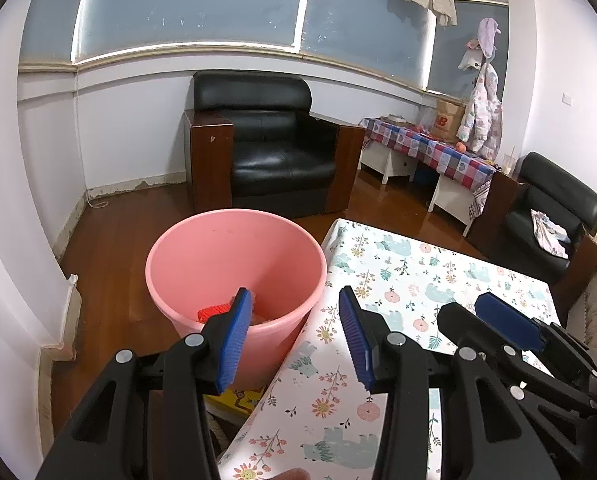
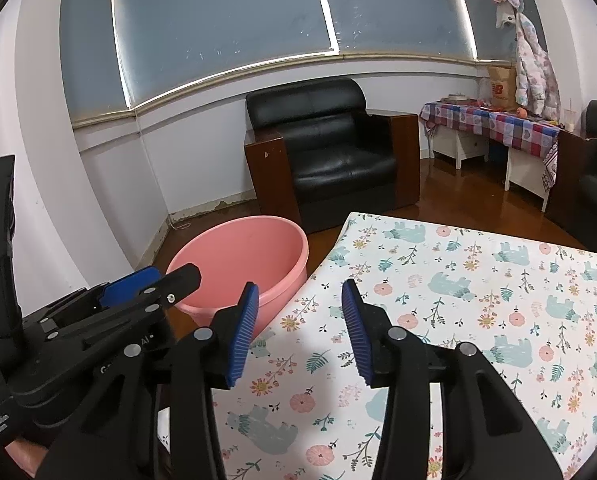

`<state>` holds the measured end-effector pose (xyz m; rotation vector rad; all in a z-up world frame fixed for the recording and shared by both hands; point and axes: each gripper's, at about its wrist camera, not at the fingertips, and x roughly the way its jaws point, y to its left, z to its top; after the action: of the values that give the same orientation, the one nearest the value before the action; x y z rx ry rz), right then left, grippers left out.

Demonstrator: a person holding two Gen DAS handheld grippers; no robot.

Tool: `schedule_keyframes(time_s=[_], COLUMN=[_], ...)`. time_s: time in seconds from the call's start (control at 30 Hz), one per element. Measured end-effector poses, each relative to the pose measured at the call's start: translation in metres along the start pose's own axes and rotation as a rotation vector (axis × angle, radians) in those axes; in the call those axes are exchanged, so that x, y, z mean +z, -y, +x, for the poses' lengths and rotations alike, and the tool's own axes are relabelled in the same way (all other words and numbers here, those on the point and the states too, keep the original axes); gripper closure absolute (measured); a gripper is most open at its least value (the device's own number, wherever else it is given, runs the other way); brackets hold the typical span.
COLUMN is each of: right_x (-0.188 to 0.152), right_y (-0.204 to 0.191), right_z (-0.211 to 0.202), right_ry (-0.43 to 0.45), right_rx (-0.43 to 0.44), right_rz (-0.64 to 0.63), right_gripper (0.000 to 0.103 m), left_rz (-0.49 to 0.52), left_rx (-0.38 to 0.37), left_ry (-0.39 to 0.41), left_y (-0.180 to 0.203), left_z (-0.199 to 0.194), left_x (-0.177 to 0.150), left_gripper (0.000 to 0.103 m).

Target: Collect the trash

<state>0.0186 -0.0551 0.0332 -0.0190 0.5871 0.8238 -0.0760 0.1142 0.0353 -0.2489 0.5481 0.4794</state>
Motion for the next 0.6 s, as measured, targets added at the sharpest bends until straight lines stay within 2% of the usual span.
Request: schedule_keyframes(time_s=[0.6], right_x=[0.0001], right_y=[0.0021], right_z=[-0.0059], right_ry=[0.002], right_rx=[-0.010], right_rz=[0.004], right_gripper=[0.055], left_rz=[-0.002], left_rx=[-0.003], left_ry=[-0.005], left_y=[0.0006], left_z=[-0.0037], left_x=[0.0003], left_gripper=[0.059])
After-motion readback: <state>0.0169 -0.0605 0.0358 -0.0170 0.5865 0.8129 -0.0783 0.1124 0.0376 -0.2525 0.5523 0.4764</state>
